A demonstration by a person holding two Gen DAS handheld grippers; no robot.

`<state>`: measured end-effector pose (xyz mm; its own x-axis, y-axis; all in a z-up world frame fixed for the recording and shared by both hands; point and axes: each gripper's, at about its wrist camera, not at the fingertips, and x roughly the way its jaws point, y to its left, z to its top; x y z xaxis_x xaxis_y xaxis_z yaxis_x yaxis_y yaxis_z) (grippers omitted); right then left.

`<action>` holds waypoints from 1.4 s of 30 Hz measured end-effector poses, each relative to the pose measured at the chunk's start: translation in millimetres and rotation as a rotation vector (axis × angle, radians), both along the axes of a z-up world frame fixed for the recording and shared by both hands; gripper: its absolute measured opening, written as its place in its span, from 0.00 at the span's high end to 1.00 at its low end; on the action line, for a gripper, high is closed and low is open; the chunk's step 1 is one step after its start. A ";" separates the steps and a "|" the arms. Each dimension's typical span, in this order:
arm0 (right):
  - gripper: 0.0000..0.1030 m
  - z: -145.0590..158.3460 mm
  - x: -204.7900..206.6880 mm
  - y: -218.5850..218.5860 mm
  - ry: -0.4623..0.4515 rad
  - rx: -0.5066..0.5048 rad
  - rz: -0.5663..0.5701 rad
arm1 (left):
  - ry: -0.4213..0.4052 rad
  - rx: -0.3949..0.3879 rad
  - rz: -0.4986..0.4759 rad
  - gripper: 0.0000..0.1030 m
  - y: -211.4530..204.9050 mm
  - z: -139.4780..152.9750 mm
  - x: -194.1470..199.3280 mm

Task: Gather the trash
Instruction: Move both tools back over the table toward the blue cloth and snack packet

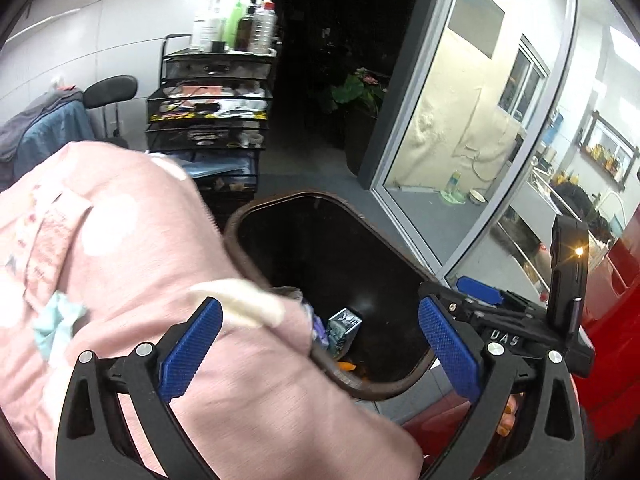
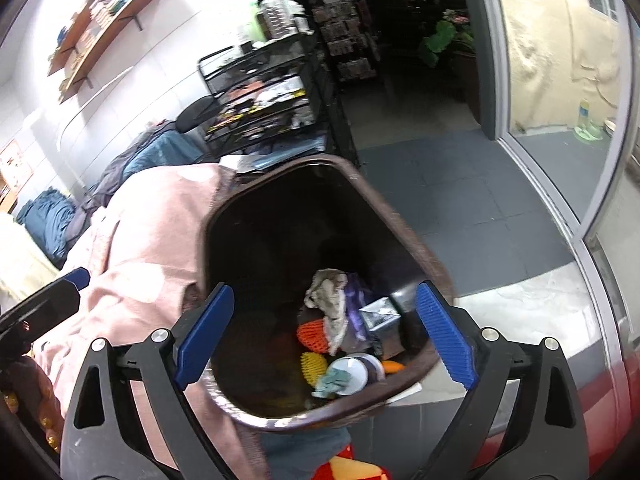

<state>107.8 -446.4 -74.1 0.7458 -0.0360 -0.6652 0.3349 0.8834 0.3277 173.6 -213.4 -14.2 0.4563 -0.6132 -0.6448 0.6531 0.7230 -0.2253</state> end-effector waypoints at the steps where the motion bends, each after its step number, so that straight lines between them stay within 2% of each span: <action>1: 0.11 2.9 2.7 7.3 -0.006 -0.002 0.022 | 0.000 0.004 0.013 0.05 7.3 -0.6 0.0; 7: 0.10 16.1 16.3 46.2 -0.024 -0.013 0.123 | 0.001 0.007 0.090 0.05 53.3 -2.1 2.0; 16: 0.09 31.8 46.6 112.5 -0.027 -0.024 0.310 | -0.009 0.053 0.274 0.05 138.8 -12.7 13.1; 26: 0.09 46.9 88.6 199.0 0.004 -0.026 0.551 | -0.007 0.109 0.489 0.05 235.1 -21.5 42.7; 30: 0.09 49.1 109.3 222.2 0.021 0.024 0.605 | 0.010 0.095 0.524 0.05 256.4 -22.9 55.6; 33: 0.09 51.3 125.5 240.3 0.026 0.030 0.627 | -0.005 0.115 0.542 0.05 265.5 -24.8 63.8; 37: 0.10 48.7 154.9 253.0 0.060 0.114 0.664 | 0.011 0.143 0.579 0.05 282.9 -30.9 79.4; 40: 0.11 38.0 181.6 263.0 0.115 0.158 0.686 | 0.054 0.127 0.613 0.05 296.5 -35.1 95.3; 42: 0.13 28.6 197.7 275.3 0.171 0.135 0.694 | 0.061 0.130 0.624 0.05 301.5 -36.7 103.4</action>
<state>305.4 -171.0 -45.5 0.4526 0.4981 -0.7396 -0.2320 0.8667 0.4417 277.0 88.2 -50.9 0.6625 -0.1587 -0.7320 0.0893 0.9871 -0.1332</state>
